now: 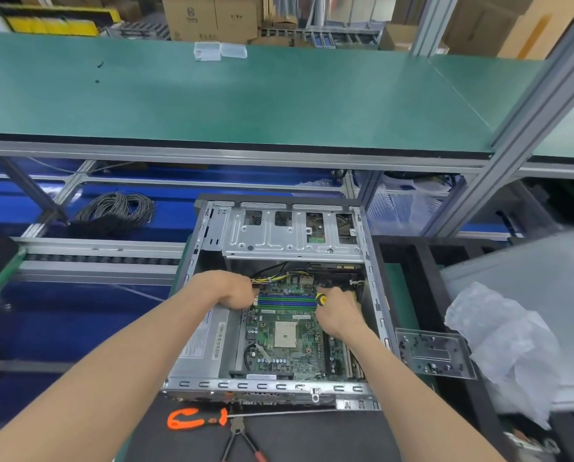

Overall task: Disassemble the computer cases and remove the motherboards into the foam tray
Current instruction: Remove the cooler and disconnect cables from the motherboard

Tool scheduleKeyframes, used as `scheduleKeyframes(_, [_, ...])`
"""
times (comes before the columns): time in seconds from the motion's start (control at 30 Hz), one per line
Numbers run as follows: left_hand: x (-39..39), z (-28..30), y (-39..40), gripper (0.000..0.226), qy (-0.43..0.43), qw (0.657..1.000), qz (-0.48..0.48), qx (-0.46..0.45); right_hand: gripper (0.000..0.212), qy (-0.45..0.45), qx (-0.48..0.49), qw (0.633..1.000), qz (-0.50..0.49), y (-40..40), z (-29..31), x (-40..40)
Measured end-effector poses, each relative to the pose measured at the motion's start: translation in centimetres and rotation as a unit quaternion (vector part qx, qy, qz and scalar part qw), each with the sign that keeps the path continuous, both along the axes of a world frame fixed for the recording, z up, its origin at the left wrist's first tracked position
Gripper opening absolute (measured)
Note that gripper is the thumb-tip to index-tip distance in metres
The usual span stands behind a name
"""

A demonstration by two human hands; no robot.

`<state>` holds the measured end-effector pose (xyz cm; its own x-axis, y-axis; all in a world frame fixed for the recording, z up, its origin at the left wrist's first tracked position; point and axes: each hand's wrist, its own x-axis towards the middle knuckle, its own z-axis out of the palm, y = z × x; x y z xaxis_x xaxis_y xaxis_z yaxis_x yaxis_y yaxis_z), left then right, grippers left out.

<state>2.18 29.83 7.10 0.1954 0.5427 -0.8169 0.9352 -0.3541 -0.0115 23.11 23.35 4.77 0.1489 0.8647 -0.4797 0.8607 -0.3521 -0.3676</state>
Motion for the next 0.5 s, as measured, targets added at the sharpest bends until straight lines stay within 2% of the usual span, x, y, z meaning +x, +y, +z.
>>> scheduleKeyframes(0.1, [-0.11,0.01,-0.08,0.063,-0.008,1.000,0.003,0.006,0.037,-0.021,0.013,1.000,0.004,-0.28,0.07,0.02])
scheduleKeyframes(0.3, [-0.22,0.09,-0.07,0.061,-0.026,0.999,0.027,0.014,0.052,-0.052,0.021,0.997,0.054,-0.63,-0.10,0.11])
scheduleKeyframes(0.5, [-0.31,0.28,-0.33,0.061,-0.026,0.999,0.032,0.018,0.055,-0.141,0.037,0.980,0.136,-1.07,-0.47,-0.20])
